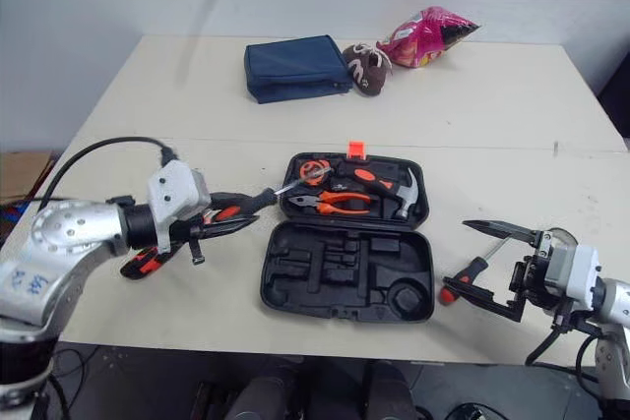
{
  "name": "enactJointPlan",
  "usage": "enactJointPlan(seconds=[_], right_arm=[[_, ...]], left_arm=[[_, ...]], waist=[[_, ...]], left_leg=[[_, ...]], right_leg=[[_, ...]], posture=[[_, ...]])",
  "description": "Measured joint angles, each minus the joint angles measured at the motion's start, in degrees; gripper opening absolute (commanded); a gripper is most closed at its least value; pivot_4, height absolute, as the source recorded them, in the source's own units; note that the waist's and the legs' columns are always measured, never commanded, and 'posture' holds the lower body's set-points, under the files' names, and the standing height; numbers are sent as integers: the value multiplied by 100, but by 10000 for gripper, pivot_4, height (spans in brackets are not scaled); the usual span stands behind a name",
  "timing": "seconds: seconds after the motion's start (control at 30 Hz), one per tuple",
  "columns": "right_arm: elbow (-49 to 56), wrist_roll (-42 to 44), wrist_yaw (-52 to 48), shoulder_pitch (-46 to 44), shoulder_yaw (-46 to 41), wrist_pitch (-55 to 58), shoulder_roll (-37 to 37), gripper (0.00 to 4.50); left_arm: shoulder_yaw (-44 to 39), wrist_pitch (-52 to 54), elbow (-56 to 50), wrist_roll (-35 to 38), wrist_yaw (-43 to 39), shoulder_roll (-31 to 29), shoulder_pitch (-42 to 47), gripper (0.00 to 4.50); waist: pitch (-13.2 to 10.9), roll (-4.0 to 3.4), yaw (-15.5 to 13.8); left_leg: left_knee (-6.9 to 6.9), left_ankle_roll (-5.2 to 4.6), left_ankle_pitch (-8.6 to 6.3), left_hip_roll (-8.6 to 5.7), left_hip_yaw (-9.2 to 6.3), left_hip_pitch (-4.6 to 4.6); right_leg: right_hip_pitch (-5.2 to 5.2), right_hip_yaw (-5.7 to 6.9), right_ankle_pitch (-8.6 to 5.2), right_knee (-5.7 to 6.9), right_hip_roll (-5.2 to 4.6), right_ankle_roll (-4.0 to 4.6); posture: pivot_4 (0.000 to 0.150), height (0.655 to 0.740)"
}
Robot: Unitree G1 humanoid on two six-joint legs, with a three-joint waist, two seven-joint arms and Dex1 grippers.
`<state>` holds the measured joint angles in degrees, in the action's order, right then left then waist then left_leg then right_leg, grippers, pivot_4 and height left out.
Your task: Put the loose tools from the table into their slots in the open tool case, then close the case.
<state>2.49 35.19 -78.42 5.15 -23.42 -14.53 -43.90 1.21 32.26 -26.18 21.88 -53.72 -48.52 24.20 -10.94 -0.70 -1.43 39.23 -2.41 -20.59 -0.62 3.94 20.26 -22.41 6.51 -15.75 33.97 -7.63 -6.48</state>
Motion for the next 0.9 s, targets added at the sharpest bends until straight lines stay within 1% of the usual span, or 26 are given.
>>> enactJointPlan(seconds=[0.07,0.13,0.23,0.3,0.33,0.43,0.6,0.7,0.8,0.9], right_arm=[[-41,-23,19,14,-3,90,-71,45000],[-96,-51,27,94,-33,104,-76,45000],[-106,-64,26,136,-57,102,-75,45000],[-105,-69,26,254,-74,97,-73,45000],[-102,-76,28,337,-87,98,-65,45000],[-69,-96,35,554,-132,99,-51,45000],[27,-109,198,635,-146,140,-18,45000],[120,-108,337,533,-144,235,-12,45000],[203,-109,429,522,-144,277,15,45000],[240,-109,491,533,-140,345,68,45000]], left_arm=[[386,-159,253,-7,-638,-180,327,7988],[857,-274,567,-205,-941,-123,710,7988],[1207,-205,875,-431,-981,68,1157,7988],[1558,43,1027,-582,-1049,151,1582,7988],[1724,95,1079,-768,-1039,183,1716,7988],[2144,69,1332,-1257,-833,522,2004,7988],[2656,353,1377,-1549,-898,924,2285,7988],[2947,422,1542,-1817,-889,1153,2494,7988],[3182,620,1582,-2044,-846,1235,2493,7988],[3201,677,1594,-2210,-767,1281,2494,7988]], waist=[[0,0,6],[-2,2,4],[-4,6,-21],[-5,8,-23],[-5,8,-16],[-10,16,-17],[-10,16,-9],[-10,16,-13],[-10,17,-12],[-10,16,-12]], left_leg=[[0,-1,0,1,3,0],[0,-4,2,2,5,1],[3,-11,8,1,5,9],[3,-13,9,-2,4,10],[3,-15,8,-3,6,10],[3,-18,9,-4,7,12],[3,-19,10,-3,7,11],[6,-21,11,-4,7,11],[6,-20,11,-3,2,16],[9,-21,11,-3,2,15]], right_leg=[[0,0,0,6,5,-1],[0,3,0,8,10,-1],[-2,8,4,8,13,-7],[0,6,6,7,11,-10],[0,7,6,5,11,-12],[0,11,8,3,11,-15],[-1,3,9,4,11,-16],[0,2,9,5,10,-16],[-2,2,9,4,11,-16],[-1,1,9,5,10,-16]], posture=[[1500,7400],[1500,7400],[1500,7400],[1500,7400],[1500,7400],[1500,7400],[1500,7400],[1500,7400],[1500,7400],[1500,7400]])
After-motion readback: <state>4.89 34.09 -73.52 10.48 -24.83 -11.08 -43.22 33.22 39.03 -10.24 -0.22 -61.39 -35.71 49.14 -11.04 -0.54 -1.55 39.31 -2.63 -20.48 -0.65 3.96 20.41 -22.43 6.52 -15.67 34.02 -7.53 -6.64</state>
